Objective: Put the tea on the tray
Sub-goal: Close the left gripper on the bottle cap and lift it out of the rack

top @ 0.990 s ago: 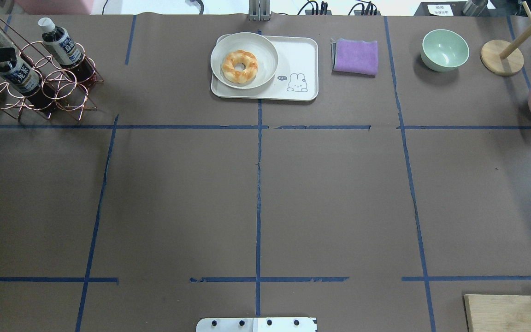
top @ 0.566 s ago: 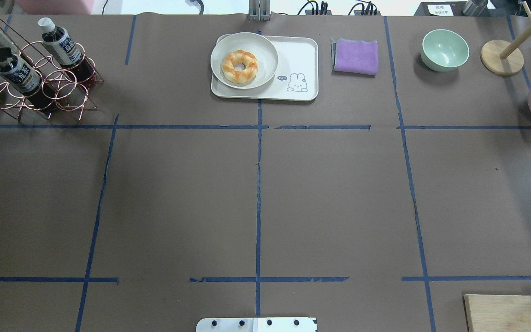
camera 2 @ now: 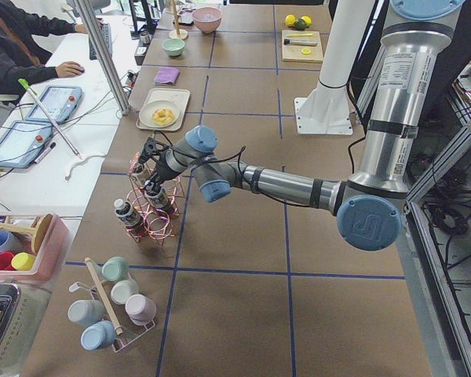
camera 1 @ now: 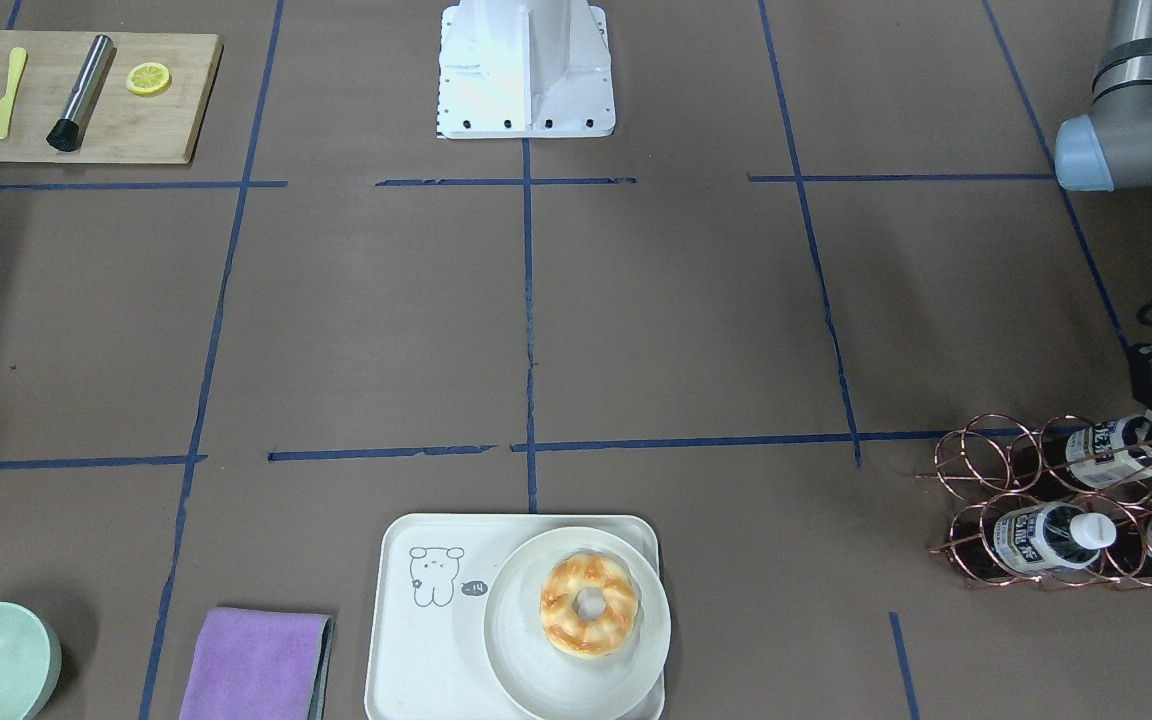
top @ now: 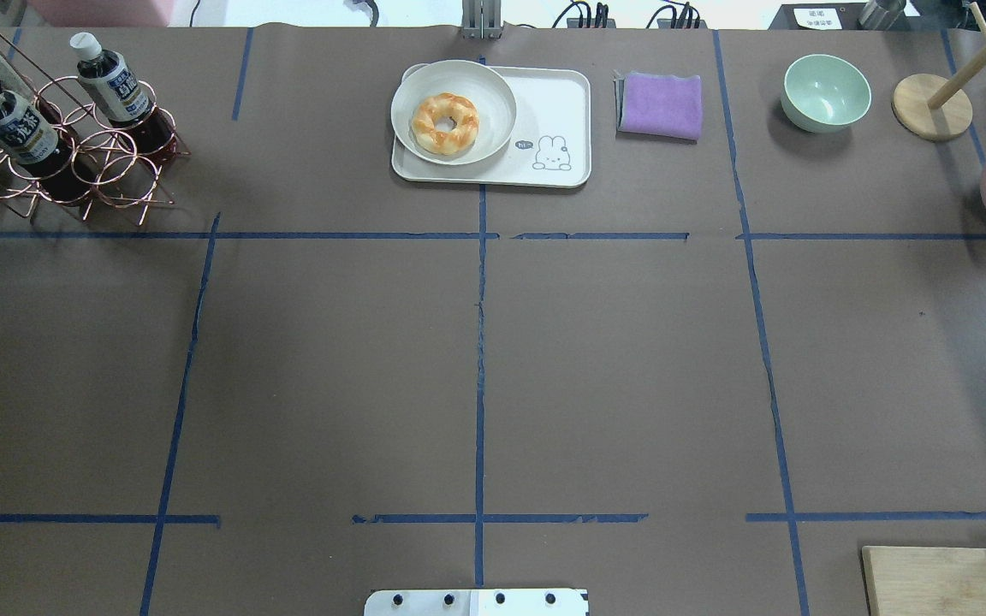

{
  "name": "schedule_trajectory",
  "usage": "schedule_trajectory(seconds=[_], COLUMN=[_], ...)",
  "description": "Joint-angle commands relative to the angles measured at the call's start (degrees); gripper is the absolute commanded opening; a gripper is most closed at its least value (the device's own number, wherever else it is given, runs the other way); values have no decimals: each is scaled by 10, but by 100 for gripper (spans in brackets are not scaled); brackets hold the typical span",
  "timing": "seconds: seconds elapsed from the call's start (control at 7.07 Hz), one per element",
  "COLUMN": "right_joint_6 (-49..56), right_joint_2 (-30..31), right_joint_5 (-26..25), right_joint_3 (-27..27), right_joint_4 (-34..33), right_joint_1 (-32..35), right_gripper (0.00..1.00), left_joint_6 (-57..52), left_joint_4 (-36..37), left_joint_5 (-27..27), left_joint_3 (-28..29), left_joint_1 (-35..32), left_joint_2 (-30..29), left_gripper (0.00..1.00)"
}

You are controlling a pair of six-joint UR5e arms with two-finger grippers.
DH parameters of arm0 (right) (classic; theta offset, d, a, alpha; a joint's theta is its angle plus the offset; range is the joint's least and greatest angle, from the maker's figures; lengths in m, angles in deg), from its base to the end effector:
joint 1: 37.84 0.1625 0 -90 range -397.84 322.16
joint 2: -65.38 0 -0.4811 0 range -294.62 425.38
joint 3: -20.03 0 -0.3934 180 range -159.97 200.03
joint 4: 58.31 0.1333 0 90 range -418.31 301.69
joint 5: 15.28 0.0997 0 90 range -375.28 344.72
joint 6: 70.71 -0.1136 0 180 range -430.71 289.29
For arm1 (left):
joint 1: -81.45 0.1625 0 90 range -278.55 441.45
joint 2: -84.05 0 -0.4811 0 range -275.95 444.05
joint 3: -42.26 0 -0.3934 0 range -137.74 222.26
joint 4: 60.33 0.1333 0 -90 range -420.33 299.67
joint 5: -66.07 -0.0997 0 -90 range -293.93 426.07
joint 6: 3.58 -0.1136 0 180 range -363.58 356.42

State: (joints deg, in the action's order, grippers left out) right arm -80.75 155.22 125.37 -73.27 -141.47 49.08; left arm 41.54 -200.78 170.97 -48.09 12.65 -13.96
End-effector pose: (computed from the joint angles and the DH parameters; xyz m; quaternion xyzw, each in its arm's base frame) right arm 0.0183 -0.5067 0.6729 0.0319 -0.4325 0.0163 0.9009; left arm 0.1206 -0.5987 0.5533 0.3458 0.3608 -0.1167 0.8583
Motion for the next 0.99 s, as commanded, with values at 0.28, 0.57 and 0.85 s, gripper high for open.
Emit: schedule_trajectory(seconds=[0.28,0.57,0.85], right_joint_6=[1,1,1], right_joint_2=[2,3,4], right_joint_5=[9,9,9], right_joint_3=[1,0,3], right_joint_4=[2,2,2], right_joint_1=[0,0,0], right_gripper=[100,100,100], left_joint_6=[0,0,0], left_joint_4=[49,123,237], left_joint_5=[39,39,38], left_joint_3=[-43,-114,-219], left_joint_1=[-30,-31,-39], left_joint_2=[-1,4,6], left_gripper=[0,0,0])
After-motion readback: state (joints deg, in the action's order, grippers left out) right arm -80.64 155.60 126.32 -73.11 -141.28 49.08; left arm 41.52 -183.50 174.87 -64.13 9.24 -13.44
